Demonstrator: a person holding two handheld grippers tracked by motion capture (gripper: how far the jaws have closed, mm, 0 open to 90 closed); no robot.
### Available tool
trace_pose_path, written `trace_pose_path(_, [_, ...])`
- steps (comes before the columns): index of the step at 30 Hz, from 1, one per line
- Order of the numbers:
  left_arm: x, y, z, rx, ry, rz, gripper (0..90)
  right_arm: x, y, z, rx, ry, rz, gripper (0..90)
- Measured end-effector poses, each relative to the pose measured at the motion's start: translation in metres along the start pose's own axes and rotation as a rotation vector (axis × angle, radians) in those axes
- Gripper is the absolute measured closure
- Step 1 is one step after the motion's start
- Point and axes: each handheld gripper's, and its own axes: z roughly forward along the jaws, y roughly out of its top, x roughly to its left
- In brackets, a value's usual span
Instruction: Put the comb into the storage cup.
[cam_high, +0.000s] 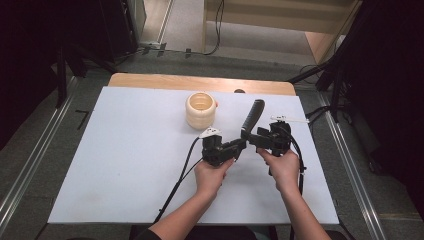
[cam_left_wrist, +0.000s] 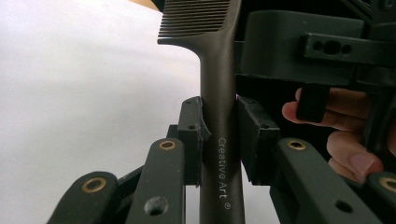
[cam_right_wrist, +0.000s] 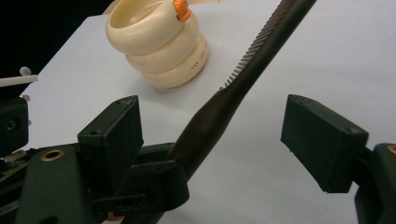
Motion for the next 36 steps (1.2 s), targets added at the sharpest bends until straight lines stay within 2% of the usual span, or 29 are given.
trace_pose_path(8, [-0.002,-0.001,0.001,-0.006,0.006,0.011,72.9,0.001,0.002,0.008,0.027,0.006,0.027,24.7])
trace_pose_path(17, [-0.003,-0.002,0.001,-0.009,0.01,0.025,72.9,0.004,0.004,0.015,0.077,-0.001,0.104,42.1])
trace_pose_path(23, [-0.005,-0.003,0.001,-0.008,0.017,0.04,72.9,0.006,0.005,0.019,0.108,-0.013,0.131,51.4])
trace_pose_path(26, [-0.006,-0.004,0.001,-0.012,0.016,0.046,72.8,0.007,0.005,0.021,0.12,-0.026,0.133,59.5])
trace_pose_path(29, [-0.006,-0.005,0.002,-0.008,0.017,0.053,72.8,0.004,0.005,0.021,0.129,-0.016,0.16,61.1])
trace_pose_path(36, [-0.005,-0.005,0.003,0.0,0.013,0.056,72.7,0.002,0.005,0.02,0.138,0.0,0.183,63.9])
